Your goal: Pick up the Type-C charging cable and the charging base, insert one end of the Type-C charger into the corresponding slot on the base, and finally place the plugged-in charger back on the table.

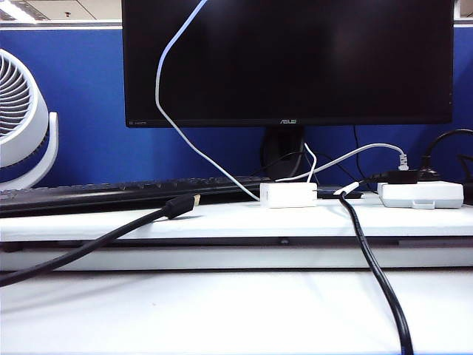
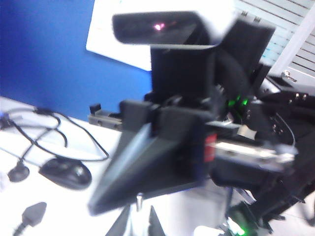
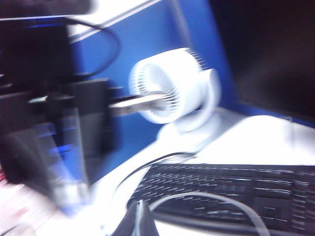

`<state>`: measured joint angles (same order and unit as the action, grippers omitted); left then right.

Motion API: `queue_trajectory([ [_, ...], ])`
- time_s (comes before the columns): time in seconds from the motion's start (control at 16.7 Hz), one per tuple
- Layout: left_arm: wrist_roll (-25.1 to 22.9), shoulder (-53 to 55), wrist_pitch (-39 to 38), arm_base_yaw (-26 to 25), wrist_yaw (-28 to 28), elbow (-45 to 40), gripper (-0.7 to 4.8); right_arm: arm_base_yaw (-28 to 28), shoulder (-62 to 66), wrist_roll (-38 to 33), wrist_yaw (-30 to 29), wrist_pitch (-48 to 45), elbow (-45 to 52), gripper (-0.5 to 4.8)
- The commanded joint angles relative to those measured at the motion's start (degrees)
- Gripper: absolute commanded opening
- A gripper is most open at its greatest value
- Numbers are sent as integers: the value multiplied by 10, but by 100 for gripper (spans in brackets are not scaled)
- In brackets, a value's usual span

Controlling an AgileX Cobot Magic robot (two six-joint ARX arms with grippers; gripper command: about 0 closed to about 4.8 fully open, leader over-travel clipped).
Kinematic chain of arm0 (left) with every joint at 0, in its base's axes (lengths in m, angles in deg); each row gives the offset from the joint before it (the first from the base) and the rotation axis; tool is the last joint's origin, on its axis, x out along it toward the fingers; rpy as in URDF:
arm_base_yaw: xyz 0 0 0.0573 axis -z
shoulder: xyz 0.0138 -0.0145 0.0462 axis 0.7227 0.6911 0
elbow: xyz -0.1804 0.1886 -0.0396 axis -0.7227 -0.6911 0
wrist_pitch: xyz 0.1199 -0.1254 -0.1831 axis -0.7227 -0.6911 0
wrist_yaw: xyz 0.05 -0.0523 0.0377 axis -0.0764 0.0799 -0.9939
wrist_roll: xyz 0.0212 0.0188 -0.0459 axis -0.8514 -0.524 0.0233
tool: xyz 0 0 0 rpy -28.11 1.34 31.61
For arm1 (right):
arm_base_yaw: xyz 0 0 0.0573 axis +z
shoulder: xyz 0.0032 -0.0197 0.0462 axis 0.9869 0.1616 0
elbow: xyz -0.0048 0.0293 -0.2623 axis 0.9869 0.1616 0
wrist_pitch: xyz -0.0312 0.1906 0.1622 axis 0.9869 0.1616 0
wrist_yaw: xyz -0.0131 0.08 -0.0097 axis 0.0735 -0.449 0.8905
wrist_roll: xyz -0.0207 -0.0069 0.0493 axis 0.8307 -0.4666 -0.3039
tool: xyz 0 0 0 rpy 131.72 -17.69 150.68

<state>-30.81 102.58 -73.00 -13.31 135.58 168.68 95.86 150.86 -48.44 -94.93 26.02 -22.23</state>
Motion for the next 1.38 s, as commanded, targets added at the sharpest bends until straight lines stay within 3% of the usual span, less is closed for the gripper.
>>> queue_trajectory([
  [0.06,0,-8,16,-7,3,2,24,1,27,-131,176,70,-4,-6],
  [0.18,0,-17,17,-15,1,2,24,1,68,-277,183,78,-4,-6],
  [0.24,0,-26,17,-23,2,2,24,18,87,-303,202,77,-4,-6],
  [0.42,0,-51,16,-30,5,2,24,67,106,-282,213,16,-4,-6],
  [0.54,0,-59,15,-38,-2,2,24,77,94,-252,114,-104,-4,-6],
  [0.6,-2,-59,2,-38,-21,2,24,77,68,-250,108,-143,-4,-6],
  [0.72,-28,-58,-40,-38,-91,2,24,77,28,-203,112,-150,-4,-6],
  [0.84,-31,-58,-58,-38,-75,2,24,71,-2,-156,111,-148,-4,-6],
  [1.38,-28,-58,-46,-37,-33,2,24,72,-2,-154,92,-116,-4,-6],
])
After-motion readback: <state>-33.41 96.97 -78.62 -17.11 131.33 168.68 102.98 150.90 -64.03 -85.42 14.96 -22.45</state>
